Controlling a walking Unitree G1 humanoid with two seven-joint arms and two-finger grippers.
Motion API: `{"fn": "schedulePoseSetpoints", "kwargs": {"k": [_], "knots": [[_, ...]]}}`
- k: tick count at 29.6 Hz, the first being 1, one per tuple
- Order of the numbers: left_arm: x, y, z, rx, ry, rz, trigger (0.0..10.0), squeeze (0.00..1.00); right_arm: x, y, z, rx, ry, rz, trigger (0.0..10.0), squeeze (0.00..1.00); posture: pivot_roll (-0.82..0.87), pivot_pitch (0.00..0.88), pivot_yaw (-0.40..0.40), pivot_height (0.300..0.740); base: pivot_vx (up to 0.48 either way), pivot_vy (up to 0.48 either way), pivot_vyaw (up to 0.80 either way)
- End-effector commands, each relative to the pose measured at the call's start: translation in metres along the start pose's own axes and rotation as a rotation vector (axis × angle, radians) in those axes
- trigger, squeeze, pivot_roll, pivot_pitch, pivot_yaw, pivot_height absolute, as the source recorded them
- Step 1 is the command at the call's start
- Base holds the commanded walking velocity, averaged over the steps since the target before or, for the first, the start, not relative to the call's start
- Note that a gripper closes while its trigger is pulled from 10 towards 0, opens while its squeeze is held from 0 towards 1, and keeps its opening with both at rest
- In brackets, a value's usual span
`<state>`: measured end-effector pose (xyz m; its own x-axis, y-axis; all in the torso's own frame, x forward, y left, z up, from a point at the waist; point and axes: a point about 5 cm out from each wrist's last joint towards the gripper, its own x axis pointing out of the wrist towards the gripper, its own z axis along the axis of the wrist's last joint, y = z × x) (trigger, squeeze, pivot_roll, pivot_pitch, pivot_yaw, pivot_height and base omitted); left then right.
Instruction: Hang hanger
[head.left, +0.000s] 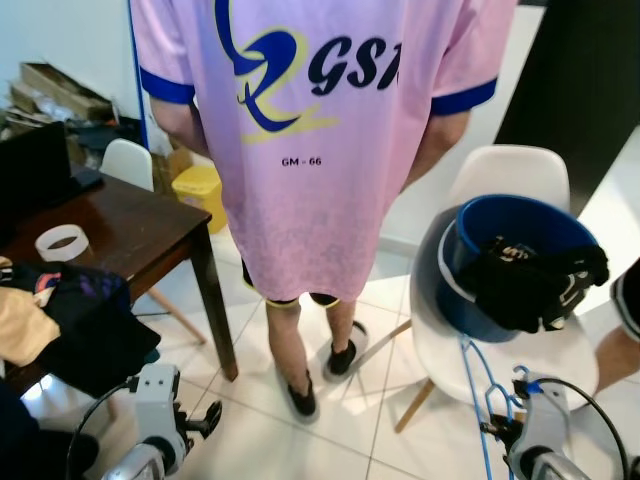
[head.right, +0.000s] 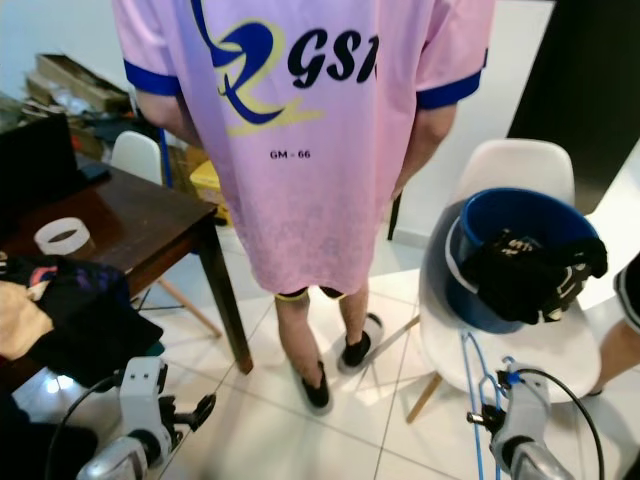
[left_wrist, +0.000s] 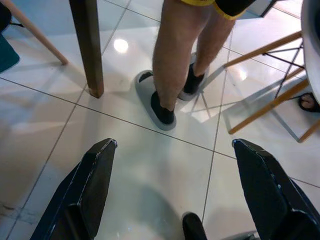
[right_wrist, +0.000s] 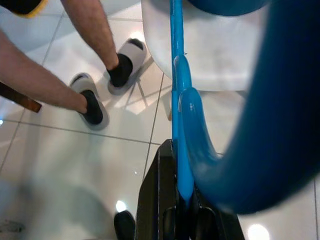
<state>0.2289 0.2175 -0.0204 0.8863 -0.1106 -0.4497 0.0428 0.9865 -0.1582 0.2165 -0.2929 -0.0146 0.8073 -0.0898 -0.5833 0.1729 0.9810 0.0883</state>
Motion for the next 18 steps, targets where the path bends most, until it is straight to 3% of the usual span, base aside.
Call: {"fn": "schedulePoseSetpoints", "kwargs": {"k": [1, 6, 10, 18], "knots": [[-0.0024, 0.0003, -0.0056, 0.006, 0.016, 0.001, 10.0, 0.0, 0.0021, 0.0038, 0.004, 0.005, -0.026, 0.025, 10.0, 0.0, 0.01, 0.0, -0.027, 0.74, 0.0, 0.0, 0.0], [-0.0024, -0.0006, -0.0061, 0.011, 0.025, -0.006, 10.0, 0.0, 0.0023, 0.0034, 0.0046, 0.001, -0.028, 0.025, 10.0, 0.0, 0.0, 0.0, -0.028, 0.74, -0.264, 0.0, 0.0], [-0.0023, -0.0017, -0.004, 0.012, 0.013, -0.012, 10.0, 0.0, 0.0028, 0.0031, 0.004, 0.004, -0.015, 0.022, 10.0, 0.0, 0.0, 0.0, -0.027, 0.74, -0.48, 0.0, -0.8], [-0.0019, -0.0011, -0.0018, 0.009, -0.001, -0.004, 10.0, 0.0, 0.0035, 0.0034, 0.0031, 0.011, -0.011, 0.024, 10.0, 0.0, 0.0, 0.0, -0.025, 0.74, 0.0, 0.0, -0.8]]}}
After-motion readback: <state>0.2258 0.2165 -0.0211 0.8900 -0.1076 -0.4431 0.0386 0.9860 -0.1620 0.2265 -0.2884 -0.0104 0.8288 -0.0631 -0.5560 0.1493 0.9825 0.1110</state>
